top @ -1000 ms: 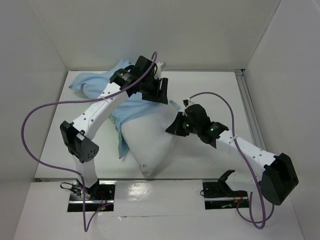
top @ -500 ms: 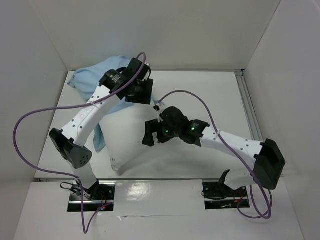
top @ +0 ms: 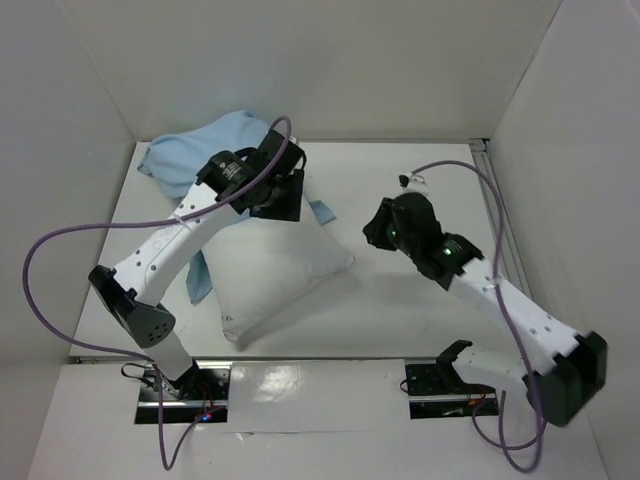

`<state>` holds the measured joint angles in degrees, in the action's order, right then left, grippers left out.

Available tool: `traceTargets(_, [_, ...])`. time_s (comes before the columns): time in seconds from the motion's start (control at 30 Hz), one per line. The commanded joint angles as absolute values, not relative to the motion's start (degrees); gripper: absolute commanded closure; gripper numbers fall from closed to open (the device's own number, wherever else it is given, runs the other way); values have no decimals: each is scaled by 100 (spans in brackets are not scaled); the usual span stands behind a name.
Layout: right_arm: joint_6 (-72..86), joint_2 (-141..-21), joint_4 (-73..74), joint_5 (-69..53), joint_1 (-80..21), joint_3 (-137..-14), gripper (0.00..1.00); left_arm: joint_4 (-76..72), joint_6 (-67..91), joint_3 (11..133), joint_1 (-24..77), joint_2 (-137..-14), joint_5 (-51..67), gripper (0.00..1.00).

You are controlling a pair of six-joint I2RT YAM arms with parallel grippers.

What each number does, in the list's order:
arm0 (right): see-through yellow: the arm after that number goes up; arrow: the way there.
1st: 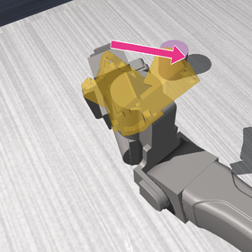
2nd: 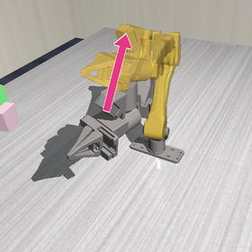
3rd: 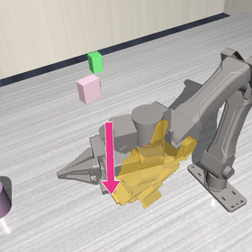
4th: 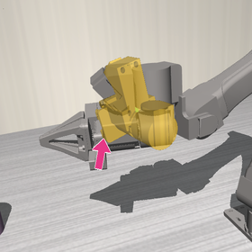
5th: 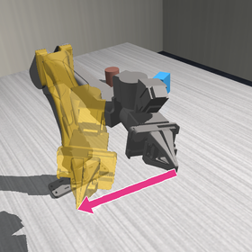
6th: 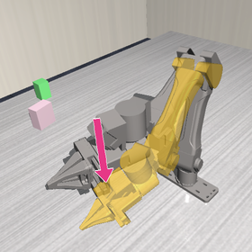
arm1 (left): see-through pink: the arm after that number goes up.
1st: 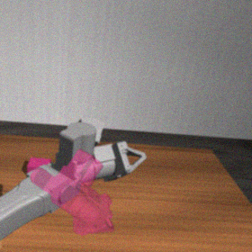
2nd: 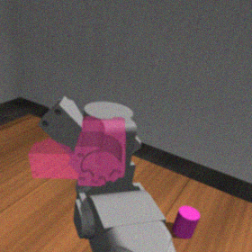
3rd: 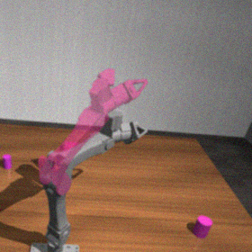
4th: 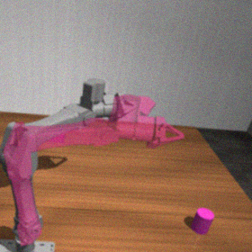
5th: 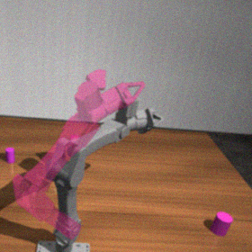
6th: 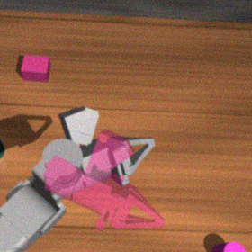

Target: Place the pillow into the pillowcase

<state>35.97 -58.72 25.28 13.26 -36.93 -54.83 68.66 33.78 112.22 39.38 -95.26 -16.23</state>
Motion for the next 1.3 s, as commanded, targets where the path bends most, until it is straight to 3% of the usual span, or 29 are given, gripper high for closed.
traceTargets(0.0, [3850,-7246,2172,163,-3077,-5624,78,6987,3664,11013,4007,-9396,-1819,36])
traceTargets(0.03, [3780,-7468,2066,-24,-3076,-5686,84,6987,3752,10934,4008,-9326,-1819,36])
traceTargets(0.07, [3684,-7671,1978,-105,-3268,-5895,96,6987,3753,10768,4060,-9325,-1819,34])
traceTargets(0.1, [3543,-7829,1908,-45,-3487,-5993,100,6987,3831,10680,4061,-9256,-1819,34])
traceTargets(0.23, [3103,-8331,1662,45,-4533,-6328,100,6900,3911,10205,4113,-9080,-1740,29])
traceTargets(0.43, [3067,-8263,1519,131,-4957,-6074,98,7075,3990,9528,4166,-8913,-2030,3])
traceTargets(0.47, [3128,-8157,1651,306,-4870,-5925,90,7127,4051,9388,4166,-8912,-2030,0])
traceTargets(0.57, [3129,-7964,1845,360,-4545,-5749,83,6989,4113,9177,4166,-8912,-1969,0])
traceTargets(0.8, [3129,-7611,1978,299,-4000,-5415,31,6022,4175,8078,4166,-9298,-2311,0])
traceTargets(0.87, [3129,-7611,1898,211,-3929,-5414,27,6134,4262,8007,3956,-9606,-2548,12])
traceTargets(0.9, [3059,-7698,1898,211,-3929,-5510,26,6135,4263,8007,3772,-9606,-2601,31])
traceTargets(0.93, [2998,-7760,1898,211,-3929,-5572,26,6230,4263,8172,3684,-9606,-2680,72])
traceTargets(0.97, [2919,-7856,1898,159,-3929,-5729,26,6371,4263,8287,3596,-9424,-2750,100])
traceTargets(1.13, [1742,-9206,1933,-1,-3981,-6765,3,6512,3595,9095,3191,-8790,-2383,100])
traceTargets(1.27, [1117,-10203,1848,202,-4034,-7742,2,6969,3464,10069,2998,-8613,-2382,100])
